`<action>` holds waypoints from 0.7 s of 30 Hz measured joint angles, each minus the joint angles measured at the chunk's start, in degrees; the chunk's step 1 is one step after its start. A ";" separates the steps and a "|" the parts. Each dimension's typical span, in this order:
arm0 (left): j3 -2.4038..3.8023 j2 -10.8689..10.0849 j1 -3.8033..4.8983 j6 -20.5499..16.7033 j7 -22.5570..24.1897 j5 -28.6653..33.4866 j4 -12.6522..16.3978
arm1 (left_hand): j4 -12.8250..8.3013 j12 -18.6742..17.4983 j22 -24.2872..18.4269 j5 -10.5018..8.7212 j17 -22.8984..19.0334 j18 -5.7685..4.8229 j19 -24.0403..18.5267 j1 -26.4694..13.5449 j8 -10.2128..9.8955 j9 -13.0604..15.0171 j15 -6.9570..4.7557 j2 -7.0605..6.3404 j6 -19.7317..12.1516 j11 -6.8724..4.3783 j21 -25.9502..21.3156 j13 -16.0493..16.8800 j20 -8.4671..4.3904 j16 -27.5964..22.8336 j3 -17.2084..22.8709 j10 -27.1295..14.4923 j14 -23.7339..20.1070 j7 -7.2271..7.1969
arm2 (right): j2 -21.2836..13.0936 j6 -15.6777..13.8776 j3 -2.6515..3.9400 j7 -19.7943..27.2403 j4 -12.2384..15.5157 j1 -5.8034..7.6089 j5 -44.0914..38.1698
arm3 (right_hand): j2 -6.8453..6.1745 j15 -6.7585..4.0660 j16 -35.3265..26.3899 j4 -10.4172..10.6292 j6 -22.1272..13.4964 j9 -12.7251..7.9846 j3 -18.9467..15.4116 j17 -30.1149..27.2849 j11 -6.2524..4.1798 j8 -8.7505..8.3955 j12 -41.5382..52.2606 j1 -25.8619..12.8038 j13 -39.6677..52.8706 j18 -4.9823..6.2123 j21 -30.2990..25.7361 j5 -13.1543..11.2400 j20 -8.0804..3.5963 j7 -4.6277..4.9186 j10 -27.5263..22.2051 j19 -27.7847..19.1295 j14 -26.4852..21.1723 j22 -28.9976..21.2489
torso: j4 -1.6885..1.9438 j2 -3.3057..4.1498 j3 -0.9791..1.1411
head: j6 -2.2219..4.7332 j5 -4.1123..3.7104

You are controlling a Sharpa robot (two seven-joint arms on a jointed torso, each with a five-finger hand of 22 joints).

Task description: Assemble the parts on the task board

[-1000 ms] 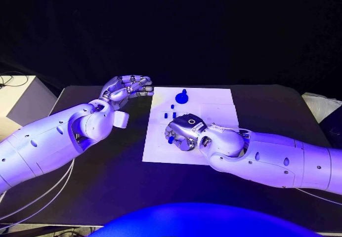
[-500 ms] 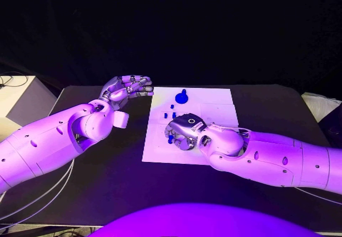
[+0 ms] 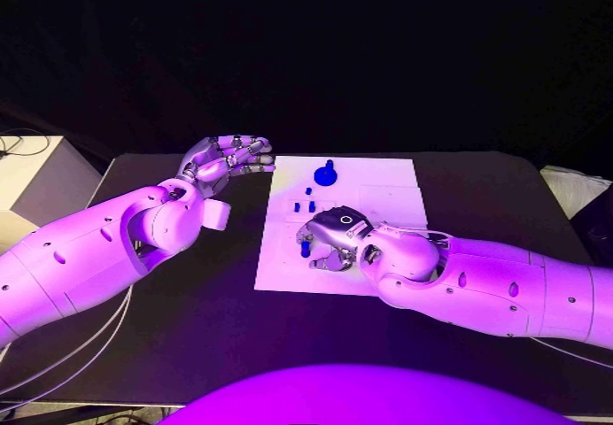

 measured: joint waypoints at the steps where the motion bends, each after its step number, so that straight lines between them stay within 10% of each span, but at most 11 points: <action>1: 0.00 0.00 0.00 0.00 0.00 0.00 0.00 | 0.00 0.00 0.00 0.00 0.00 0.00 0.00 0.00 0.00 0.00 0.00 0.00 0.00 0.00 0.00 0.00 0.00 0.00 0.00 0.00 0.00 0.00 | -0.10 -0.09 0.00 0.01 0.11 0.00 0.02 | 0.00 0.00 0.00 0.07 0.00 0.00 -0.07 0.00 0.00 0.00 0.00 0.00 -0.03 0.00 0.00 0.00 0.00 0.00 0.00 0.00 0.00 0.00 | 0.01 0.00 0.00 | 0.00 0.00; 21: 0.00 0.02 0.00 0.06 -0.06 0.01 -0.10 | 0.00 0.00 0.01 0.00 -0.01 0.00 0.00 0.00 0.00 0.00 0.00 0.00 0.00 0.00 0.00 0.00 0.00 0.00 0.00 0.01 0.00 0.00 | -3.47 -4.56 0.57 -0.53 2.48 0.24 0.05 | 0.00 0.00 -0.31 1.60 -1.82 -0.97 -0.44 -0.67 0.01 -0.77 1.10 2.71 -1.02 0.00 -0.61 0.93 0.00 0.26 -0.82 0.00 0.00 -0.40 | -0.03 0.00 0.06 | 0.00 -0.39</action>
